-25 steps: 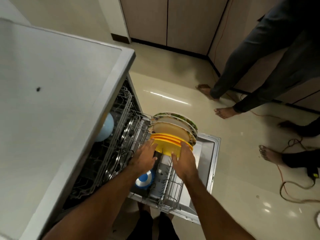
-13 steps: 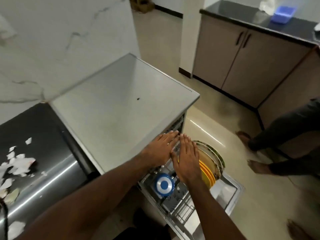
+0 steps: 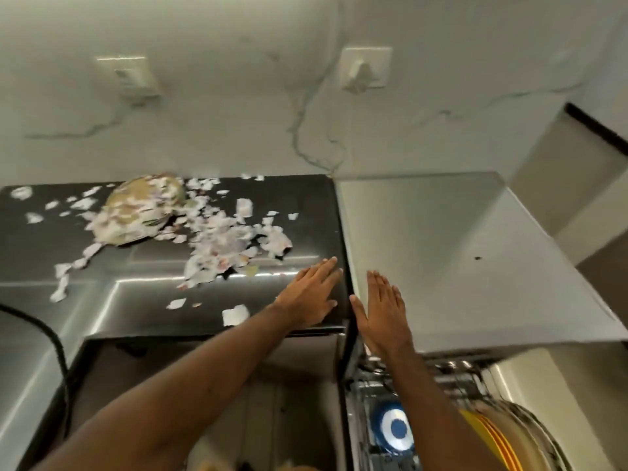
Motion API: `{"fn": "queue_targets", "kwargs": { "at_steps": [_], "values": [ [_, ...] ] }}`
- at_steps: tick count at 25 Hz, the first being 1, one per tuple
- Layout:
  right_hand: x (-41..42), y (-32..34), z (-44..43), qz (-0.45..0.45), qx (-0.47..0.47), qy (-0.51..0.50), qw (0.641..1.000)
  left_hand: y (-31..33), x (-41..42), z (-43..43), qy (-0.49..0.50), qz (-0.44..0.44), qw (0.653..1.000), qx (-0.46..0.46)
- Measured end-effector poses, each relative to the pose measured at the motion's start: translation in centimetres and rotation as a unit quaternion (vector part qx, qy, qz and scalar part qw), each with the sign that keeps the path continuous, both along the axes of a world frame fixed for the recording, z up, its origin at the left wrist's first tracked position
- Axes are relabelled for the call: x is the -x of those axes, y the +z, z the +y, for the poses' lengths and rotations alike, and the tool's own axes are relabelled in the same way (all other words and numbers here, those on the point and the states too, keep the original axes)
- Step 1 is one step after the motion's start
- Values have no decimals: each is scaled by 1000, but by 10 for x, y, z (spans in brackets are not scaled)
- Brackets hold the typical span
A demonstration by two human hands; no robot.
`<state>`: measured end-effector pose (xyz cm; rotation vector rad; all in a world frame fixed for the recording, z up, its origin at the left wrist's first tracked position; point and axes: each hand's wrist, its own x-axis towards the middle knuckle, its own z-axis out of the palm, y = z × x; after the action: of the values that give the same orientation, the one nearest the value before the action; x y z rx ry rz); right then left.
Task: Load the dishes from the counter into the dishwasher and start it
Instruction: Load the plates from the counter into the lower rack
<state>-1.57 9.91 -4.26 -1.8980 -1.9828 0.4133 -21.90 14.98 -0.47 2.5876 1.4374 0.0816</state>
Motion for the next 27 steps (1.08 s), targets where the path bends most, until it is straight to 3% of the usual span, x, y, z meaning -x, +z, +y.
{"fn": "queue_targets", "kwargs": {
  "at_steps": [7, 13, 18, 27],
  "values": [
    [208, 8, 35, -29, 36, 170, 984, 12, 242, -39, 233, 2, 971, 63],
    [334, 17, 50, -45, 73, 211, 974, 5, 391, -73, 325, 16, 939, 115],
    [382, 20, 64, -67, 90, 229, 967, -8, 446, -67, 354, -6, 923, 152],
    [452, 25, 155, -117, 153, 240, 951, -13, 470, 11, 371, -69, 913, 153]
  ]
}}
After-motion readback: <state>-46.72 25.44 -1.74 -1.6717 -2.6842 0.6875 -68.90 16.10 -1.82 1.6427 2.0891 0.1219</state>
